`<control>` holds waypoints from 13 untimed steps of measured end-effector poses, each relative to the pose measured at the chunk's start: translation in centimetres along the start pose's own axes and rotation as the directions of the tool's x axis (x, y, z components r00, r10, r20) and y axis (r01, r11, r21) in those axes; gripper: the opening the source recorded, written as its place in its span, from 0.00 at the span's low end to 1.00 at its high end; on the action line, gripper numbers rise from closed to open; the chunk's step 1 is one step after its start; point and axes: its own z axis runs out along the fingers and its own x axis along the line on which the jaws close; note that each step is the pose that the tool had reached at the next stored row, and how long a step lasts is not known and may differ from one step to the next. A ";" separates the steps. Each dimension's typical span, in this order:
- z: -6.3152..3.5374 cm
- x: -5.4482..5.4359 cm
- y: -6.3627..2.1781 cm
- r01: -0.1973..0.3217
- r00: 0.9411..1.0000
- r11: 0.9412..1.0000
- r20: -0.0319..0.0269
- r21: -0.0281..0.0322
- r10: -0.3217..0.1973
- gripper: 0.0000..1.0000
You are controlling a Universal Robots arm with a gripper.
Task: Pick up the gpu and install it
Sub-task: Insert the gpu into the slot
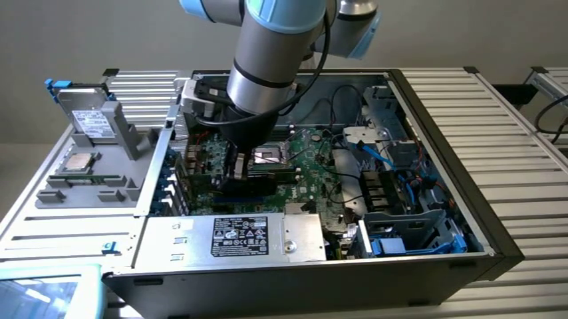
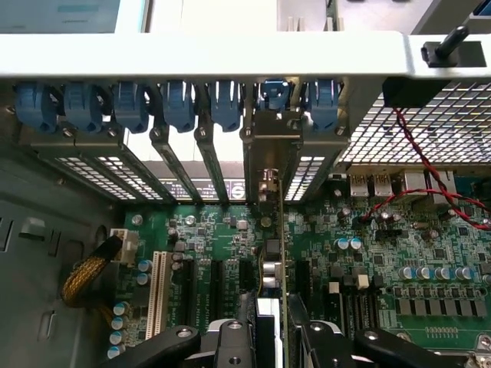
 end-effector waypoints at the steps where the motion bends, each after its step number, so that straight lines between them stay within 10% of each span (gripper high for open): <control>1: 0.02 0.0 0.01 0.000 1.000 1.000 0.000 0.000 0.000 0.28; 11: 0.02 0.0 -0.01 0.000 1.000 1.000 0.000 0.000 0.000 0.28; 13: -0.04 0.0 -0.01 0.001 1.000 1.000 0.002 -0.009 -0.001 0.28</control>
